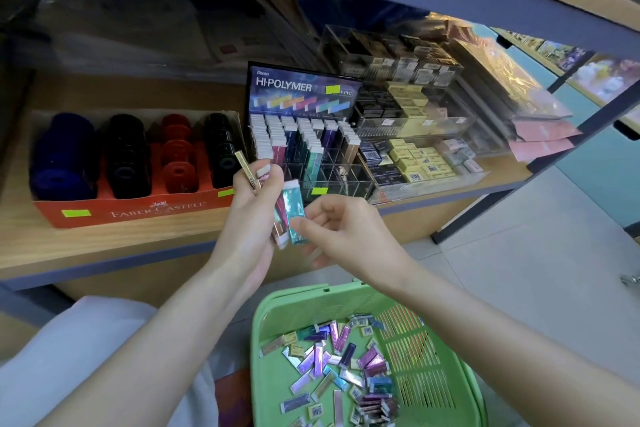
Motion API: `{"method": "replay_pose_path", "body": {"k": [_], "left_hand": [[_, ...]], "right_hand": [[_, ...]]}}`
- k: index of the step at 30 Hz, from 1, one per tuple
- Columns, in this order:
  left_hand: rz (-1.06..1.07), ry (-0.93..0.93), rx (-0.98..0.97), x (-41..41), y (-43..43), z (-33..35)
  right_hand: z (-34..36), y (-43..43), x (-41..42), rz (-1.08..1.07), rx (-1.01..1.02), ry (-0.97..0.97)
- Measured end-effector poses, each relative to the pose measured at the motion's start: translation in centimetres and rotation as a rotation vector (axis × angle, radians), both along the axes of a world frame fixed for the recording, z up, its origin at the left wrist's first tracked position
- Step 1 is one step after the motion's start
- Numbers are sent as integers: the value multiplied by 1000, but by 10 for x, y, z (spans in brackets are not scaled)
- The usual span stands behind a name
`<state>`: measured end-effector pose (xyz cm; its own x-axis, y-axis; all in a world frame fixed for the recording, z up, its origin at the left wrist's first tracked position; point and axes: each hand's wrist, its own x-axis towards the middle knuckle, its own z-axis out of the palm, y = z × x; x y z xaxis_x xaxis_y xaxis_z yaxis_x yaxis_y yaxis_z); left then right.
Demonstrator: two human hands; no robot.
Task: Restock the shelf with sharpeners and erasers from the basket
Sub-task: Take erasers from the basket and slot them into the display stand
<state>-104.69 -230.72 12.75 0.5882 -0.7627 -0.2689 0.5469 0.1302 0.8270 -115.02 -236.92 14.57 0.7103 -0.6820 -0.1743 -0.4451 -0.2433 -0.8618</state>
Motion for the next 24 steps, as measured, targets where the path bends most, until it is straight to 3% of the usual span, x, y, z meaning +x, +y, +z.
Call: {"method": "replay_pose_path", "body": {"k": [5,10,15,24], "left_hand": [[50,52,-71,-1,3,2],[60,-62,-43,10,6,-3],[18,-40,31,15,9,2],[-145,57,109,24,12,1]], "right_hand": [[2,-3,-2,5,86,-59],[12,-20,-2,-46,-88,-97],[20,-54,11,-163,-141,-159],[11,-88,27,7,-523,83]]}}
